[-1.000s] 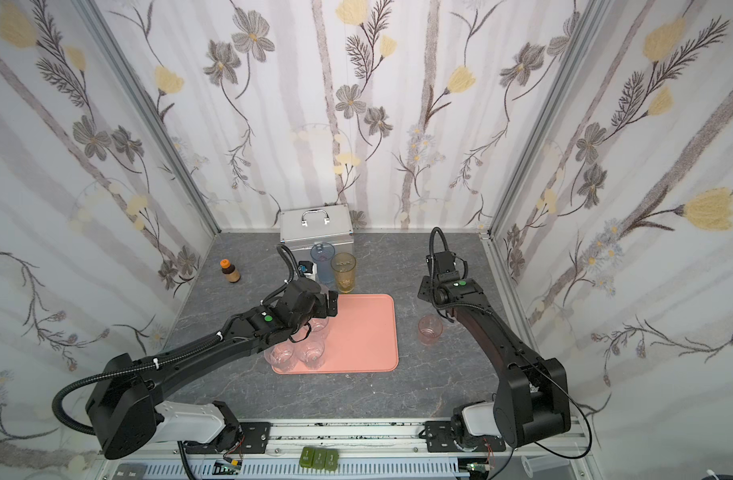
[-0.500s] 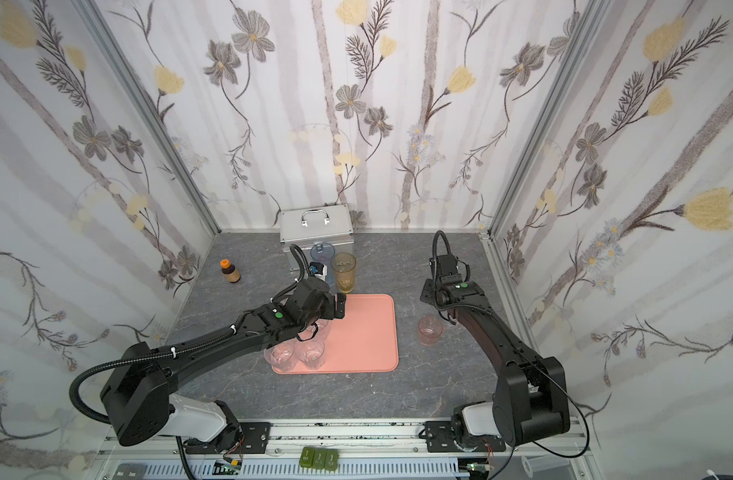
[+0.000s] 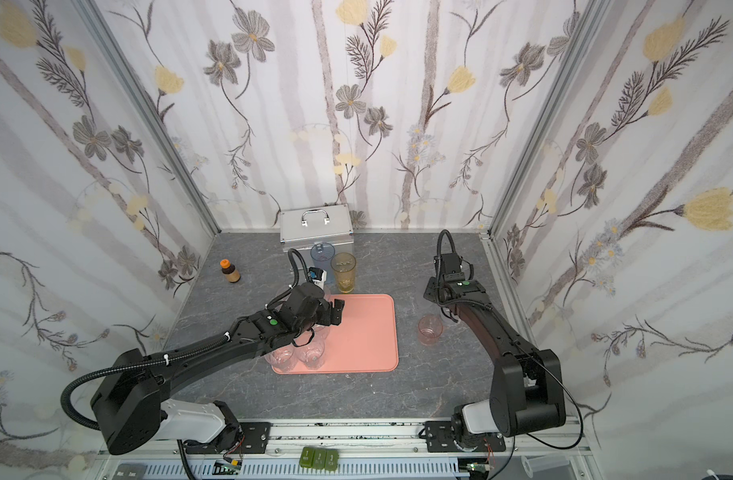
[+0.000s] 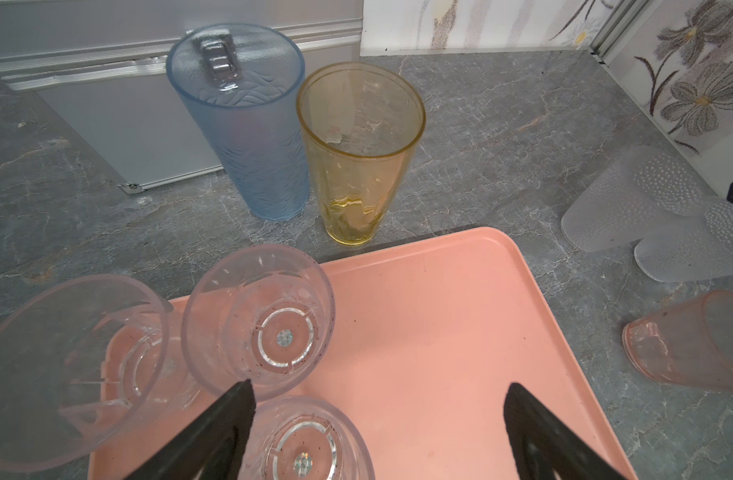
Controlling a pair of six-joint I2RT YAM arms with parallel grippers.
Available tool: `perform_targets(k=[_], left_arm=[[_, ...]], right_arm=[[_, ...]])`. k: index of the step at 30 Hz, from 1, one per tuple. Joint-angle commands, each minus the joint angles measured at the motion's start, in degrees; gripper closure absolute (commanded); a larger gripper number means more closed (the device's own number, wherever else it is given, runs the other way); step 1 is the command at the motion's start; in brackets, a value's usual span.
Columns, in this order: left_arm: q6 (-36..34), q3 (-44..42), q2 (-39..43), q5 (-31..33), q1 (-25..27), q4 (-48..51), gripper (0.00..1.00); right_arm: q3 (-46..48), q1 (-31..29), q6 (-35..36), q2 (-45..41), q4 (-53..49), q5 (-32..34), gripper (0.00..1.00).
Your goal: Place the glasses into the tray
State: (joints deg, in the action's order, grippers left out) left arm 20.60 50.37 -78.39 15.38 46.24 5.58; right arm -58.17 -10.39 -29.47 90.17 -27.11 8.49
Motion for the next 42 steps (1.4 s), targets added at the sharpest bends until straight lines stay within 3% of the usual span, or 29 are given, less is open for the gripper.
perform_targets(k=[1, 13, 26, 33, 37, 42], left_arm=[[-1.35, -0.77, 1.16, 0.60, -0.18, -2.46, 0.05], [-1.79, -2.32, 2.80, 0.44, -1.39, -3.47, 0.05], [-1.96, -3.44, 4.68, 0.68, -2.55, -3.94, 0.04], [-2.08, -5.07, 8.28, 2.68, -5.04, -4.14, 0.04], [-1.54, -6.22, 10.12, 3.20, -6.90, -4.52, 0.04], [-0.74, -7.71, 11.50, 2.79, -7.80, -5.23, 0.03]], right_arm=[[0.79, 1.21, 0.24, 0.19, 2.91, 0.63, 0.57], [-1.59, 2.30, -0.09, 7.03, 6.32, -2.84, 0.59], [-1.58, 0.99, 1.21, 8.75, 5.89, -0.17, 0.90], [-7.18, -7.62, 2.84, 2.03, -3.00, 6.53, 0.95], [-10.77, -15.38, 2.65, 2.59, -8.02, 3.78, 0.95], [-17.81, -26.48, 1.99, 10.66, -11.63, -0.55, 0.95]])
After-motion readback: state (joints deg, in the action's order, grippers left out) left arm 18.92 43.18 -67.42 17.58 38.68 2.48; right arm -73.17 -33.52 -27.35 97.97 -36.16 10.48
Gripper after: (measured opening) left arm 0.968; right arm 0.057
